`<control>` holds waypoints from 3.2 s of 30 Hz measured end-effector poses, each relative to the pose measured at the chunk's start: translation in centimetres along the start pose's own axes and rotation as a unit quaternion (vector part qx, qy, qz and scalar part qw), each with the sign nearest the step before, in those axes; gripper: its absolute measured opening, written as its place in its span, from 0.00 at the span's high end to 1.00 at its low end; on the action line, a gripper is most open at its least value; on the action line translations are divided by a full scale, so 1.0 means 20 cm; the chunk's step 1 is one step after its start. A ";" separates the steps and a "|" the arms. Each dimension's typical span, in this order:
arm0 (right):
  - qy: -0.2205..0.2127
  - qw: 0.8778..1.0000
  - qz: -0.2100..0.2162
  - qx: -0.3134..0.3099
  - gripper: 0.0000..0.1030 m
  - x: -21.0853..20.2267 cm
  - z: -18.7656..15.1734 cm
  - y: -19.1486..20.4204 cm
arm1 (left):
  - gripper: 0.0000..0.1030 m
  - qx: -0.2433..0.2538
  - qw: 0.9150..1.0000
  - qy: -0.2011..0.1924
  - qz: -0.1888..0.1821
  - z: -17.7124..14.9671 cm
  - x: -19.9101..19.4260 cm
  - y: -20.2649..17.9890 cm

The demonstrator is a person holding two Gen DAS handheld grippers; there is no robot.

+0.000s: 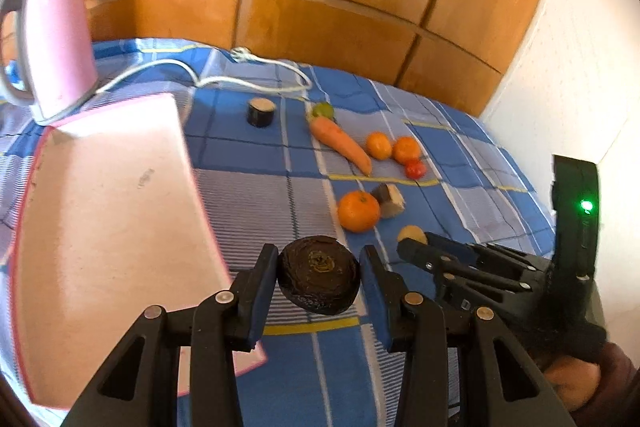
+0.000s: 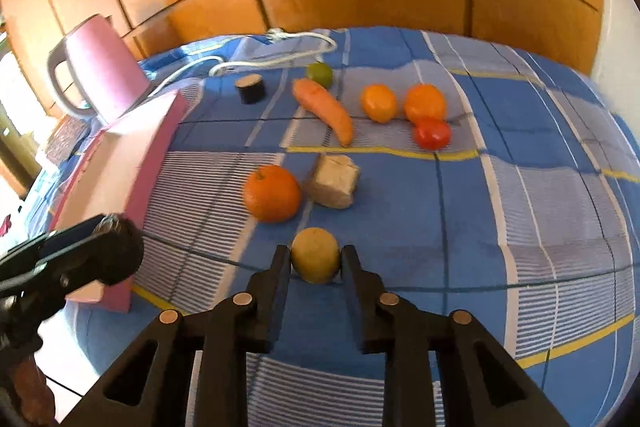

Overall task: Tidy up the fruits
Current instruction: 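Lower both held fruits into the white tray and open both tools, then move the left tool to the mandarin while the right tool reaches the beige cut cylinder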

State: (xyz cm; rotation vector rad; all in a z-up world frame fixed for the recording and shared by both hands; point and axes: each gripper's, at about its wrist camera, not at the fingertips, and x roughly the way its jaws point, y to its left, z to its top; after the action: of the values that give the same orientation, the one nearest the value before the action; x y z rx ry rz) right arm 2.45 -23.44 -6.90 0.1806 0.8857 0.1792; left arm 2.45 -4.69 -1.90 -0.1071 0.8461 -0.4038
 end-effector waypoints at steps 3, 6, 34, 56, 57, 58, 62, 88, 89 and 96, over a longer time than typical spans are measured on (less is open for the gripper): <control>-0.005 1.000 0.014 -0.012 0.75 -0.03 0.03 0.06 | 0.59 -0.014 1.000 -0.011 0.021 0.02 -0.05 0.06; -0.009 0.999 0.033 -0.027 0.75 -0.04 0.07 0.14 | 0.59 -0.028 0.998 -0.022 0.052 0.03 -0.08 0.12; 0.003 0.991 0.035 -0.129 0.67 0.06 0.15 0.72 | 0.39 -0.148 0.972 -0.065 0.173 -0.01 -0.24 0.54; -0.004 0.998 -0.032 -0.062 0.65 0.01 0.08 0.40 | 0.39 -0.074 0.988 -0.032 0.134 -0.03 -0.11 0.27; -0.004 0.998 -0.033 -0.062 0.65 0.01 0.08 0.39 | 0.39 -0.070 0.988 -0.030 0.131 -0.03 -0.11 0.26; -0.006 0.998 -0.037 -0.059 0.65 0.00 0.08 0.38 | 0.39 -0.067 0.989 -0.029 0.130 -0.03 -0.10 0.25; -0.005 0.998 -0.046 -0.030 0.65 0.00 0.08 0.28 | 0.39 -0.057 0.991 -0.020 0.123 -0.04 -0.07 0.21; 0.006 0.996 -0.062 0.070 0.65 0.01 0.02 -0.11 | 0.40 0.013 0.998 0.003 0.059 0.04 0.19 -0.07; 0.006 0.995 -0.062 0.071 0.65 0.01 0.02 -0.12 | 0.41 0.013 0.998 0.005 0.057 0.04 0.20 -0.08; -0.001 0.996 -0.042 0.079 0.65 0.02 0.09 -0.14 | 0.41 0.013 0.998 0.017 0.054 0.02 0.29 -0.11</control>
State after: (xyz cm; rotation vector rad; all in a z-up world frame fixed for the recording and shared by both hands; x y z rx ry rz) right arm 4.31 -26.25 -6.86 0.2910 0.9040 0.0306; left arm 5.57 -9.04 -5.18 -0.0309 0.8757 -0.3158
